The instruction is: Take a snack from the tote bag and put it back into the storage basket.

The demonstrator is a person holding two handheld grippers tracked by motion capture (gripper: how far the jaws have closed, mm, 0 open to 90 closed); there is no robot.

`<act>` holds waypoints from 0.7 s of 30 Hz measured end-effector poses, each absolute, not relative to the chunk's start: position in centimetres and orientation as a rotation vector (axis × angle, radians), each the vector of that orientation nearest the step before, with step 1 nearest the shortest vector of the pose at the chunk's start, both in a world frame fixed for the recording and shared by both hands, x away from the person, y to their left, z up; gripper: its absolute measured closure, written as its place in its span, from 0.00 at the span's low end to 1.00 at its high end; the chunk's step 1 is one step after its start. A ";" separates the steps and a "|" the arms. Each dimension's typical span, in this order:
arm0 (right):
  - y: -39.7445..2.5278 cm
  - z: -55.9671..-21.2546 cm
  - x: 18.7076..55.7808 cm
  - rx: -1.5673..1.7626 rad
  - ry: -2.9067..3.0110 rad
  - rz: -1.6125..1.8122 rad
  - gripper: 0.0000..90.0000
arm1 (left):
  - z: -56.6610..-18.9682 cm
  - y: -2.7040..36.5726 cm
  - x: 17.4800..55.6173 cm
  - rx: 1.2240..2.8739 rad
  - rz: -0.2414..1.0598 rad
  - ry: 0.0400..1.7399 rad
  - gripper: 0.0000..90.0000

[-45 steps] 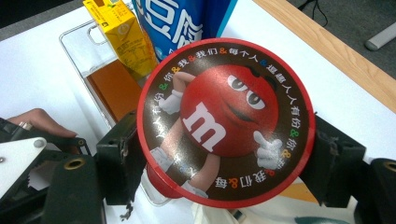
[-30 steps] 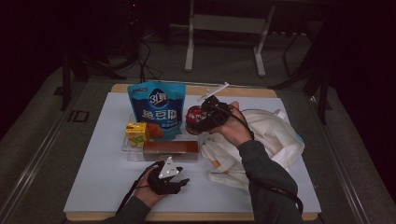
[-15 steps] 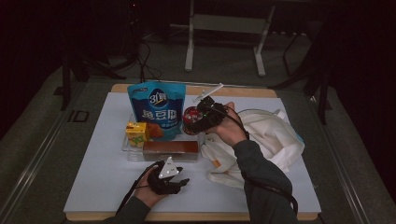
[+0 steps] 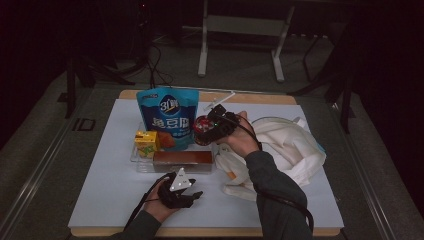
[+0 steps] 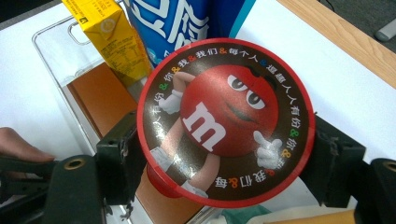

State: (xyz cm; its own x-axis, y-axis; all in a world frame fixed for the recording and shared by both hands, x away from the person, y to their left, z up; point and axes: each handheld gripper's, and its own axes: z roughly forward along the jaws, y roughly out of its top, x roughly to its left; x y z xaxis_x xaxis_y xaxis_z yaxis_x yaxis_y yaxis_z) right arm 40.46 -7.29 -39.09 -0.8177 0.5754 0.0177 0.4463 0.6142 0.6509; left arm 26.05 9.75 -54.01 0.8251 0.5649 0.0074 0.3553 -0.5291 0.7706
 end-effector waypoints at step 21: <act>-6.1 -40.4 40.9 0.863 2.654 0.968 0.28 | -54.0 9.7 26.0 2.180 0.325 0.670 0.55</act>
State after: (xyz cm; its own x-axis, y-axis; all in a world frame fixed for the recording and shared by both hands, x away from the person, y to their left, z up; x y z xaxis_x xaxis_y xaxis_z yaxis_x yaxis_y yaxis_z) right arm 40.92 -6.09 -40.37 -0.8131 0.5816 0.0220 0.4591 0.6176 0.6385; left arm 26.05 9.75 -54.03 0.8258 0.5640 0.0068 0.3543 -0.5281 0.7717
